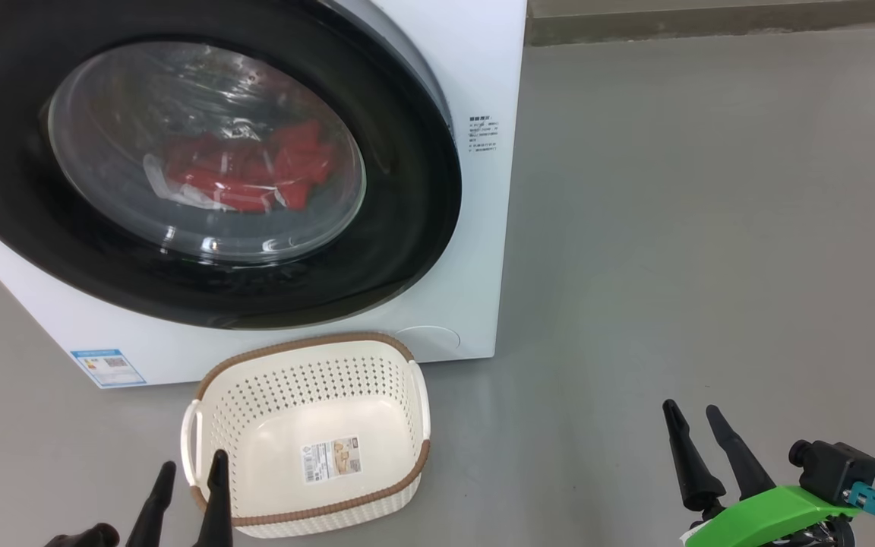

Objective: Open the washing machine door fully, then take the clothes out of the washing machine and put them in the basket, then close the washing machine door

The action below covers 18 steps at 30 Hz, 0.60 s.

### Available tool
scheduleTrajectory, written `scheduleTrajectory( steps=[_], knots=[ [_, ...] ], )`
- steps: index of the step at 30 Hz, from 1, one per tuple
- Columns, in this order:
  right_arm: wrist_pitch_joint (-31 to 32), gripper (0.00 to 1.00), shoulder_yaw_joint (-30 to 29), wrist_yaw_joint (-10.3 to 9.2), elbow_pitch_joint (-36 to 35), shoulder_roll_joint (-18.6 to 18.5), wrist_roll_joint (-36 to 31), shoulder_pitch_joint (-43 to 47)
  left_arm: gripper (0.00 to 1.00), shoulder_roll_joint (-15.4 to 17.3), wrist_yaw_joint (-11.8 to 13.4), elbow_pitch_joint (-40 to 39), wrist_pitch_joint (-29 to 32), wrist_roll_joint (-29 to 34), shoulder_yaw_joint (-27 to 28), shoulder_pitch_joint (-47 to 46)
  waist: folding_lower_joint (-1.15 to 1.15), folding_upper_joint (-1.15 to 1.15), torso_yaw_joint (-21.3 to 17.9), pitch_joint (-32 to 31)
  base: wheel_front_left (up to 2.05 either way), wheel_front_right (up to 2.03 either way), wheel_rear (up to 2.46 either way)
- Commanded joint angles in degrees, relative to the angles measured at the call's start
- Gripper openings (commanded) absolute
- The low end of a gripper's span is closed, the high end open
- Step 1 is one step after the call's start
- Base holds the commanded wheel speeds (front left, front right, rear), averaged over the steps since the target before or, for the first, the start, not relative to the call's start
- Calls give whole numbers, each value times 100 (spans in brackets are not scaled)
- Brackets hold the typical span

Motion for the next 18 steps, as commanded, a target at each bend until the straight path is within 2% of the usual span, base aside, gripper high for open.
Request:
scheduleTrajectory(
  steps=[1, 18],
  knots=[
    [-82, 100, 89, 2, -175, -68, -206, -52, 100, 94, 55, -196, -92, 204, 116, -9, 0, 0, 1, 8, 0, 0, 0],
    [-368, 100, 214, 2, -205, -87, -1182, -6, 100, 119, 136, -261, -381, 1383, 93, 103, 0, 0, -28, 8, 0, 0, 0]
  ],
)
